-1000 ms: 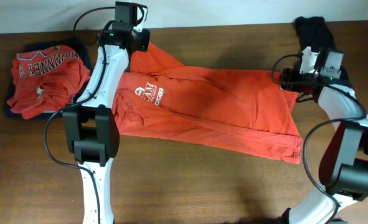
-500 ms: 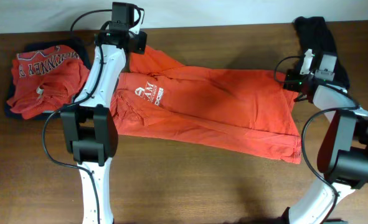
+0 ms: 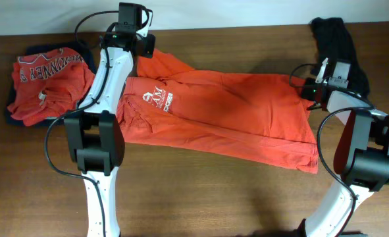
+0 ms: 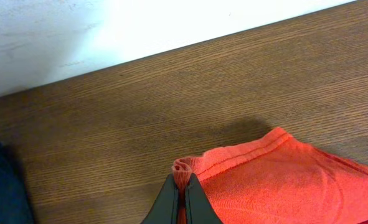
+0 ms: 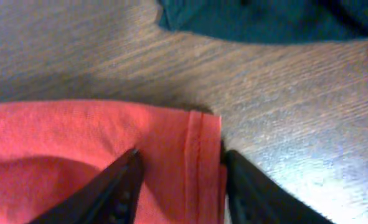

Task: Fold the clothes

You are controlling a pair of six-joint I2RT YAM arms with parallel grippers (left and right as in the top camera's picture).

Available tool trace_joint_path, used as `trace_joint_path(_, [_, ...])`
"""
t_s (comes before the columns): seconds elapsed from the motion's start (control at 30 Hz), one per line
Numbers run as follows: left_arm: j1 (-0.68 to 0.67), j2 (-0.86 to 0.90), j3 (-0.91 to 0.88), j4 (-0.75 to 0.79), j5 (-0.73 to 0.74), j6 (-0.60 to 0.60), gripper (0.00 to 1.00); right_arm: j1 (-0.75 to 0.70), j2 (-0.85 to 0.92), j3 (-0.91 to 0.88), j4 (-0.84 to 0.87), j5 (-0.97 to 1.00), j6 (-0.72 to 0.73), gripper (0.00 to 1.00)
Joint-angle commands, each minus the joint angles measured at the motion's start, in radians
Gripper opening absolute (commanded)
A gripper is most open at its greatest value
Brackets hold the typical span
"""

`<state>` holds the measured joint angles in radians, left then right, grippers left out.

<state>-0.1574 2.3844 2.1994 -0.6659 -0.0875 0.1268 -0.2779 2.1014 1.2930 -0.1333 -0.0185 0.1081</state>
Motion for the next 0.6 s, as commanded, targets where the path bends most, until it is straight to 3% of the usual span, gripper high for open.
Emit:
trace_joint_path(0.0, [0.006,-0.019,0.01,0.002,-0.015,-0.01,0.01,-0.006,0.012,0.01,0.026,0.012,0.017,0.41])
trace_joint_path(0.57, [0.006,-0.019,0.01,-0.001,-0.015,-0.008,0.01,-0.006,0.046,0.01,0.116,0.018,0.016,0.34])
